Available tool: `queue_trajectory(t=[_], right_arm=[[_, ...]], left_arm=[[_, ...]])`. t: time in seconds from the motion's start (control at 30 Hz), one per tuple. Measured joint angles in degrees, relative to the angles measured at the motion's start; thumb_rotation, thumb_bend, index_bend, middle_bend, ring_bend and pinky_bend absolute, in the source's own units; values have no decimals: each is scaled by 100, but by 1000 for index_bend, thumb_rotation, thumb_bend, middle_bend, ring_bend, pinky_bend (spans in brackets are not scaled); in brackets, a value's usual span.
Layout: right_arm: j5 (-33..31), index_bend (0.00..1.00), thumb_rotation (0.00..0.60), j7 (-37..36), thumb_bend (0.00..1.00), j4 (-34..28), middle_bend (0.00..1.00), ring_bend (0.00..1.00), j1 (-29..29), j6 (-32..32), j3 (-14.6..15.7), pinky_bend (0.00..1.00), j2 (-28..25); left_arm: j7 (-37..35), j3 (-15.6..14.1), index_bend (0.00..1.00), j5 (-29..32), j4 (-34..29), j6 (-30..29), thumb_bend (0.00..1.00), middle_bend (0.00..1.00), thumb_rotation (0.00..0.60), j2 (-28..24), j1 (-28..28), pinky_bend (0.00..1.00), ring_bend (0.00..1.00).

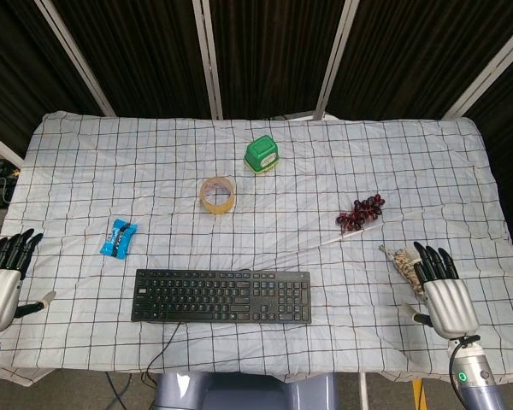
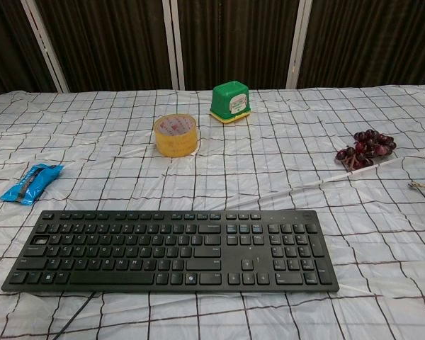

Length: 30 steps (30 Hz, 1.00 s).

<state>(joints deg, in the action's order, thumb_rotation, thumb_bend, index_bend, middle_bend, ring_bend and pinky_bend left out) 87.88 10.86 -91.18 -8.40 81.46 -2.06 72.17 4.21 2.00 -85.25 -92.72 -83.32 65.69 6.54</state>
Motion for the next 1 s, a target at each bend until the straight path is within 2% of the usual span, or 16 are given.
queue_trajectory(t=[0.63,0.83,0.9,0.93,1.0], right_arm=[[29,0,600,-73,132,-2,0,0,-18,-57,27,0,-31],[153,0,600,-191,132,4,0,0,-83,-201,119,0,-103],[230,0,600,-300,133,5,35,16,-128,-311,184,52,-163],[271,0,600,-366,134,1,90,62,-151,-355,213,129,-192],[413,0,600,-559,136,4,247,218,-212,-433,280,304,-265]], left_arm=[[2,26,0,25,13,-4,122,0,600,18,9,0,0],[-1,29,0,25,21,-22,123,0,600,11,0,0,0],[2,29,0,31,23,-26,124,0,600,12,-4,0,0],[5,30,0,35,22,-28,124,0,600,11,-6,0,0],[8,33,0,36,21,-36,121,0,600,12,-8,0,0]])
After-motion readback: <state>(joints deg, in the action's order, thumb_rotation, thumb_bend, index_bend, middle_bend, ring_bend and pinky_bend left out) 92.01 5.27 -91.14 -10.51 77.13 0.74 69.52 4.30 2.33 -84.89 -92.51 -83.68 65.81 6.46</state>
